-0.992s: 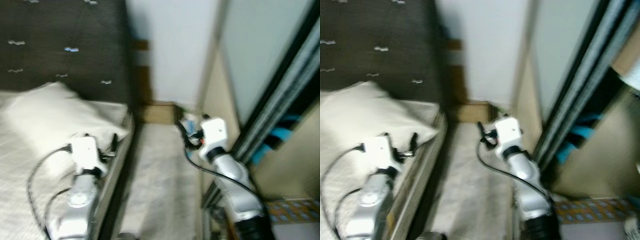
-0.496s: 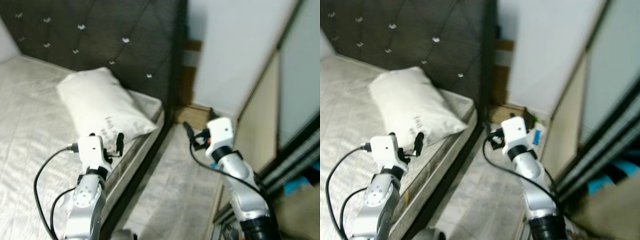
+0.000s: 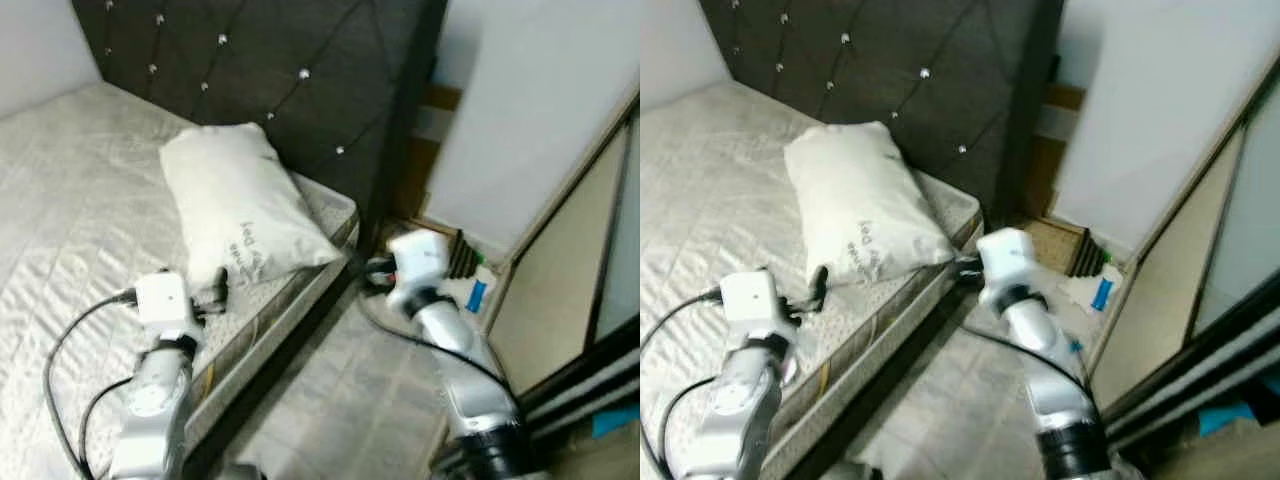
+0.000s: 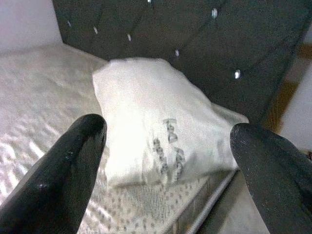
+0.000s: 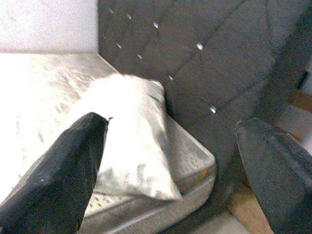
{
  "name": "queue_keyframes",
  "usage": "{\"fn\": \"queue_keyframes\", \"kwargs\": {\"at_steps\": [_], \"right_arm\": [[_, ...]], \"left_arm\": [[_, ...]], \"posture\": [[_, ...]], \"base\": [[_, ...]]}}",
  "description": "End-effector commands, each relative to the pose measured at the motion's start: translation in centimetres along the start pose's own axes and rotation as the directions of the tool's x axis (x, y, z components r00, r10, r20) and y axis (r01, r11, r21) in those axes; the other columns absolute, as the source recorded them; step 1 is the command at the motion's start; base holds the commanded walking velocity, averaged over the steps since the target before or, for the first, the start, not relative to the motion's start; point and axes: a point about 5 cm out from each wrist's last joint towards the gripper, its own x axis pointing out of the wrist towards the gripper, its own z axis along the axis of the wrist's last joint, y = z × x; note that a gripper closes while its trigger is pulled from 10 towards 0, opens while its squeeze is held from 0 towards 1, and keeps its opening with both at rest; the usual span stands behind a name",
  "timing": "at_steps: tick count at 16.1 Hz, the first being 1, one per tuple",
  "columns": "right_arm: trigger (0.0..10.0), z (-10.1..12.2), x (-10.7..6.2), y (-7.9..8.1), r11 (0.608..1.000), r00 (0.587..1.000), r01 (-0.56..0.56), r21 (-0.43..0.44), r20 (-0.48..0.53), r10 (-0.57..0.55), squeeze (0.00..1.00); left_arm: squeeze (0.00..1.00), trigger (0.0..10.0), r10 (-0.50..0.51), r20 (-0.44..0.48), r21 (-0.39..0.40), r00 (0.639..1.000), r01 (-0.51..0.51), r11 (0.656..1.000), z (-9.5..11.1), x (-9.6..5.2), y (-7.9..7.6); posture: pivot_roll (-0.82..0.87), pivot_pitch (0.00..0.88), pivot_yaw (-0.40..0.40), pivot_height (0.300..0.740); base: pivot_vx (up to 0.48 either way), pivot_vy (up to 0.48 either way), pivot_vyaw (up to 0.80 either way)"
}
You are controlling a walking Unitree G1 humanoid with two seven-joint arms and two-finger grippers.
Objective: Clean up the room
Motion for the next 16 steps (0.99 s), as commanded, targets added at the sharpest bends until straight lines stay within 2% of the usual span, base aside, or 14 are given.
{"fn": "queue_keyframes", "kwargs": {"at_steps": [1, 16], "right_arm": [[10.0, -0.26, -0.43, -0.95, 1.000, 1.000, 0.029, -0.012, -0.012, -0.029, 0.00], [10.0, -0.20, -0.51, -0.84, 1.000, 1.000, 0.016, -0.023, -0.011, -0.016, 0.00]], "left_arm": [[0.00, 10.0, -0.031, 0.013, -0.005, 0.999, 0.031, 0.999, 0.26, 0.06, -0.76], [0.00, 10.0, -0.024, 0.013, -0.010, 1.000, 0.024, 1.000, 0.21, 0.09, -0.60]], "posture": [[0.00, 0.000, -0.038, 0.740], [-0.01, 0.000, -0.040, 0.740]], "base": [[0.000, 0.000, 0.80], [0.000, 0.000, 0.80]]}}
